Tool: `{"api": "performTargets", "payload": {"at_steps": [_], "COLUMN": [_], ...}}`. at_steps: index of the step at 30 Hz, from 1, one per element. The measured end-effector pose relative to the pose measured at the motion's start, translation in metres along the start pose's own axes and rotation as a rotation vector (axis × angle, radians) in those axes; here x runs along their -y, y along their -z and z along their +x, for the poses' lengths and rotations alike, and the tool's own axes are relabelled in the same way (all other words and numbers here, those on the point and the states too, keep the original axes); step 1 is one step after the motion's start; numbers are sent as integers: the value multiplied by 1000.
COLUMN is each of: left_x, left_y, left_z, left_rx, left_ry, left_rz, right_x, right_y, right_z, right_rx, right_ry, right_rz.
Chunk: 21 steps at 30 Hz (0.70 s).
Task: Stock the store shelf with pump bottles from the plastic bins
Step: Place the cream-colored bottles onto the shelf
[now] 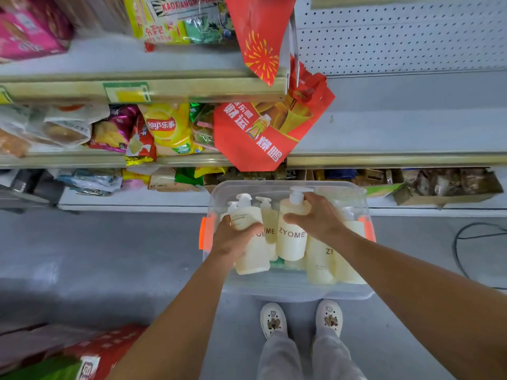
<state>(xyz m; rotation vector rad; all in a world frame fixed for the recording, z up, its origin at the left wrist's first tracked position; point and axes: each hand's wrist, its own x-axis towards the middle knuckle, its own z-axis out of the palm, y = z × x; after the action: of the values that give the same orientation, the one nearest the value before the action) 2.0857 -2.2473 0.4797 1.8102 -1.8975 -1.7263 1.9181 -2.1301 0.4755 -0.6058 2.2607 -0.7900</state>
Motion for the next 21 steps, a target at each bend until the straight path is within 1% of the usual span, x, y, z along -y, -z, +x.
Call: {"api": "performTargets", "payload": {"at_steps": [4,7,11,16,21], "left_x": [-23,-48,-85,-135,-184], "left_y": [15,26,34,40,41], "left_z": [-27,-45,-64,-83,-97], "left_rx": [9,93,172,245,300], "left_ry": [-19,-85,-165,-228,-345], "left_rz": [-203,-282,-361,-371,-398], "right_x": [18,36,63,102,135], "right_y": [38,68,108,157,216], "right_z": [-30,-50,-70,-82,-80], "right_rx": [12,-5,-1,-28,-90], "right_ry": [44,82,198,348,442], "right_rz": [194,292,413,457,375]}}
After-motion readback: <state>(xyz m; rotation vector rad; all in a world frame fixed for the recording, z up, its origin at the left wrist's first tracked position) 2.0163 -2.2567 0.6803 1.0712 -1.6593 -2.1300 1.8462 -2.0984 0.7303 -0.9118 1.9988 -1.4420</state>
